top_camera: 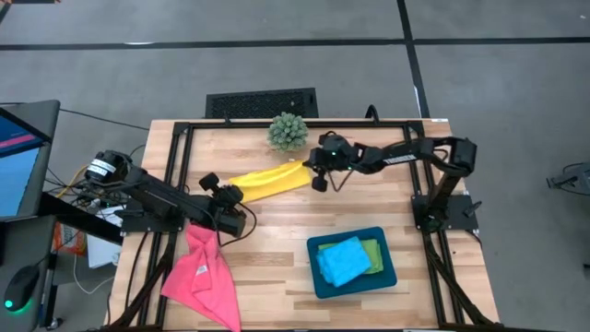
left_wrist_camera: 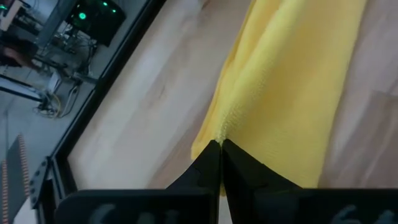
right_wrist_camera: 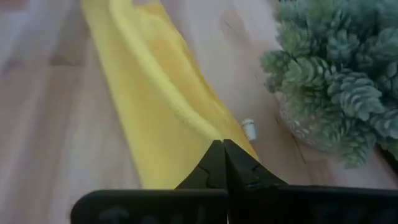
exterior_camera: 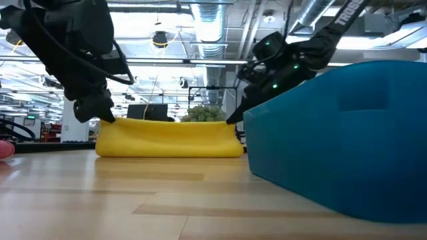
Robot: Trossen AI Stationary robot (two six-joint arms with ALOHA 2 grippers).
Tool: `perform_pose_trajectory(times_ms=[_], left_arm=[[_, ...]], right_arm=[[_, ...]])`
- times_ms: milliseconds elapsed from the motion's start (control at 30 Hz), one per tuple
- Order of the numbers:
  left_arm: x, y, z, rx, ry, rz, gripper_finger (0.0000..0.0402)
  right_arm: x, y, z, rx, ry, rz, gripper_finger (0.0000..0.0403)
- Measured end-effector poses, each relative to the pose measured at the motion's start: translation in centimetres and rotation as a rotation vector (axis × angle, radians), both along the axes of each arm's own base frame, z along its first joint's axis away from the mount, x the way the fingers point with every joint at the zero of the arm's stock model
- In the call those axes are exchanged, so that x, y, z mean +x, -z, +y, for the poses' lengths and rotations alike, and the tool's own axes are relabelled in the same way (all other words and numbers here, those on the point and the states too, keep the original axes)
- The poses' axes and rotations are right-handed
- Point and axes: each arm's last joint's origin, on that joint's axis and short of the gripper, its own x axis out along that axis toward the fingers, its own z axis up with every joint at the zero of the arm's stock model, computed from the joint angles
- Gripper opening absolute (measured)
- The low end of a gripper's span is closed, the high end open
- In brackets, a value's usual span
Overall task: Fold microfiber towels
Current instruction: Fold the yellow microfiber towel
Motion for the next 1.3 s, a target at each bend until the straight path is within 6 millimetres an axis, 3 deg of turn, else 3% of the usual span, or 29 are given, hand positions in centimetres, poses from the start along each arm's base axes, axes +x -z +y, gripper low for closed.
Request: perform_pose_trajectory(times_ms=[133,333,800,1033,1300], left_arm=[[0.1,0.0,0.5,0.023,-0.007,0.015,0.0],[0.3,-0.1,1.5,0.033,-0.046,0.02,0.0],[0.3,0.7,2.2,-0.028,-0.083,-0.003,0.0],[-0.2,1.8,2.7,-0.024,-0.118,-0.038,0.0],[0.5,1.9,3.4,-0.028,-0.073,-0.039,0.0005]], right_arm=[[1.0,0.3,-1.0,-0.006,0.079,0.037,0.0003],[0.9,0.0,-1.8,0.021,0.13,0.037,0.0003],[1.8,1.9,-1.9,0.059,0.16,0.059,0.001],[1.8,1.9,-2.5,0.043,0.206,0.057,0.0012],[1.6,2.1,-2.5,0.069,0.234,0.077,0.0032]])
